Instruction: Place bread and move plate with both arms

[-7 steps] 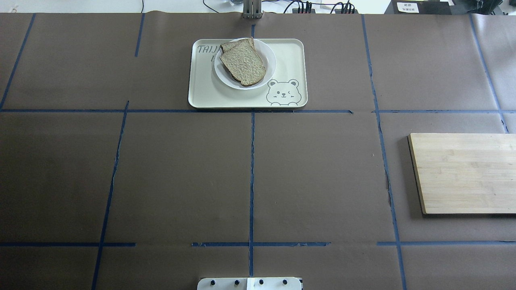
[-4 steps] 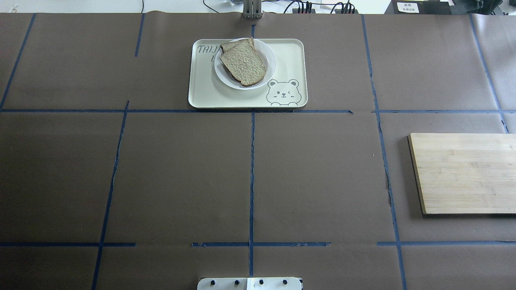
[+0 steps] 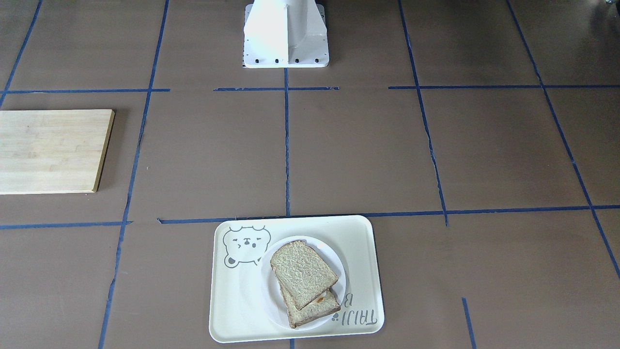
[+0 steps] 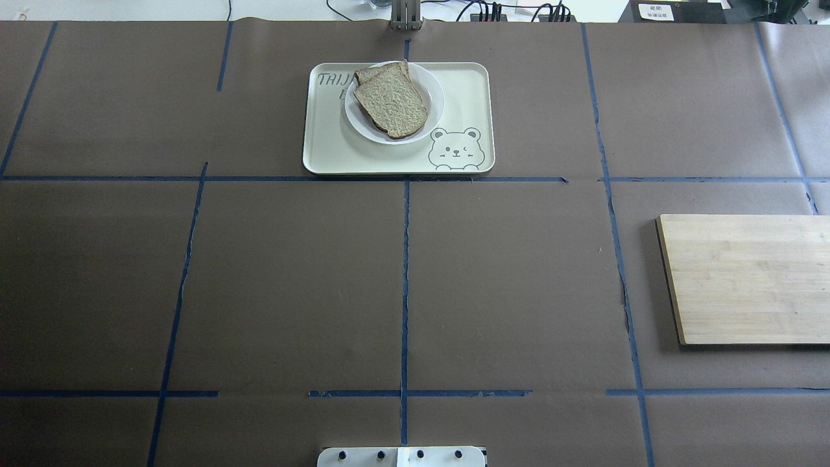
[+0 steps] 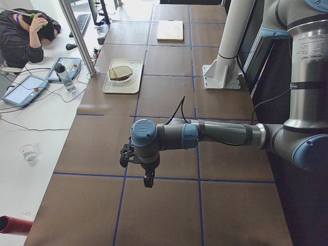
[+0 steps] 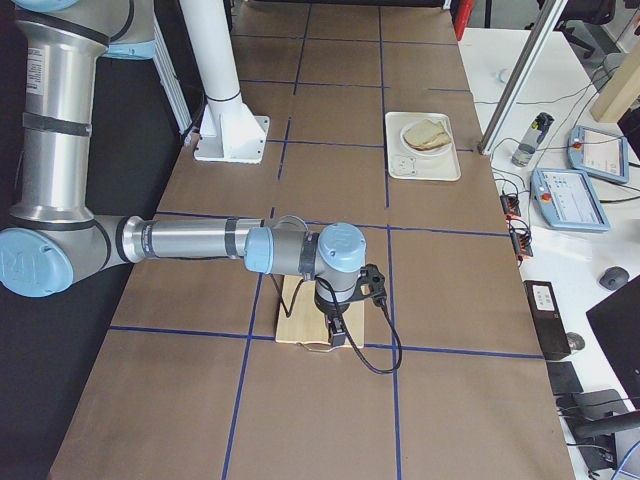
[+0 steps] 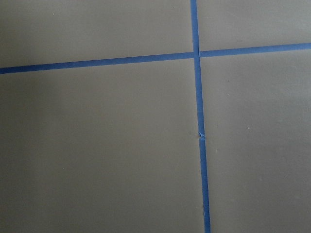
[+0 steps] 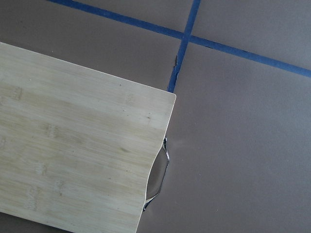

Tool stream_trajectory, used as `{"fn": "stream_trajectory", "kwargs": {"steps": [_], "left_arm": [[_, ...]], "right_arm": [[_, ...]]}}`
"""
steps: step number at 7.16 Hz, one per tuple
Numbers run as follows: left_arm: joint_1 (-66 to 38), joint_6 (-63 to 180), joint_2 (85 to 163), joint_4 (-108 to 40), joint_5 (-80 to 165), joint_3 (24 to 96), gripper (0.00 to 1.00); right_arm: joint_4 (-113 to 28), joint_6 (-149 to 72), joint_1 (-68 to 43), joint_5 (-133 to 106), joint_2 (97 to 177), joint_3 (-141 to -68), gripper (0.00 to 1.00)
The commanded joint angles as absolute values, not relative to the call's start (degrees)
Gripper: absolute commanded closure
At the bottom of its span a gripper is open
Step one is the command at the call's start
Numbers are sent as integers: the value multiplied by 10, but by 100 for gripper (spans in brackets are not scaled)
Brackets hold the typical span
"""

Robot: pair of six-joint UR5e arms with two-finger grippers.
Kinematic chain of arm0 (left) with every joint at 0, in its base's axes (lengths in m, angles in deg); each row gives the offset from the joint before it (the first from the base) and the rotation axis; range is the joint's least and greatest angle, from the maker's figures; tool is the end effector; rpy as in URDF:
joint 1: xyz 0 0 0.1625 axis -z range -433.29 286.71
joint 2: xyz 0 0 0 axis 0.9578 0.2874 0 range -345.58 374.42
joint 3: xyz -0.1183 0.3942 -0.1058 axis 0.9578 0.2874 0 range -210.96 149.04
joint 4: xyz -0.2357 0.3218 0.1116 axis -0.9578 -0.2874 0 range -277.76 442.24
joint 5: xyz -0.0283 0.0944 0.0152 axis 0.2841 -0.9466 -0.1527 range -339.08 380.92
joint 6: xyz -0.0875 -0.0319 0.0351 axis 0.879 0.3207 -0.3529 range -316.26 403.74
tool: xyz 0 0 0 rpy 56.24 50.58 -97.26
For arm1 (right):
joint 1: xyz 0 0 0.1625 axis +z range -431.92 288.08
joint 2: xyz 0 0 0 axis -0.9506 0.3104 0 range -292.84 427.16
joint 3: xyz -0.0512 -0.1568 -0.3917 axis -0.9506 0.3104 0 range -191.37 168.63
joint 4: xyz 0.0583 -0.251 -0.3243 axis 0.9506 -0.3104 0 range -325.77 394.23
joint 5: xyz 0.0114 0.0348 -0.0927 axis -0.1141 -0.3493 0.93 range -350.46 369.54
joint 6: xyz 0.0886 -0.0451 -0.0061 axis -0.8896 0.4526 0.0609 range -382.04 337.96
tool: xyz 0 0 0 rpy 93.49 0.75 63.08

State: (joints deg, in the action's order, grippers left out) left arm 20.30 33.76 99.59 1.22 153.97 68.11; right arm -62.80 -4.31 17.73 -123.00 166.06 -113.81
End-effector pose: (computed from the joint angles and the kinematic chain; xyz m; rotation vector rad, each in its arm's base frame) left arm -0.0933 -0.4438 0.6377 0.0106 0.7552 0.0750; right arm 0.0634 -0.4211 0.6375 0.0549 -0.7450 -0.2782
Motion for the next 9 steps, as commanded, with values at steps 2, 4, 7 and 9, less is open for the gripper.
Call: {"fn": "stream_trajectory", "kwargs": {"steps": [2, 4, 7, 9], "left_arm": [[202, 331, 992, -19, 1543, 664, 0], [200, 332, 985, -18, 1543, 666, 0], [200, 332, 983, -17, 1542, 670, 0], [200, 332, 983, -17, 1542, 670, 0]], "right_arm": [[-628, -43, 177, -1230, 1662, -1136, 0], [-629, -43, 177, -1230, 1663, -1136, 0], [-629, -44, 177, -1230, 1663, -1135, 0], [-629, -43, 177, -1230, 1663, -1135, 0]]}}
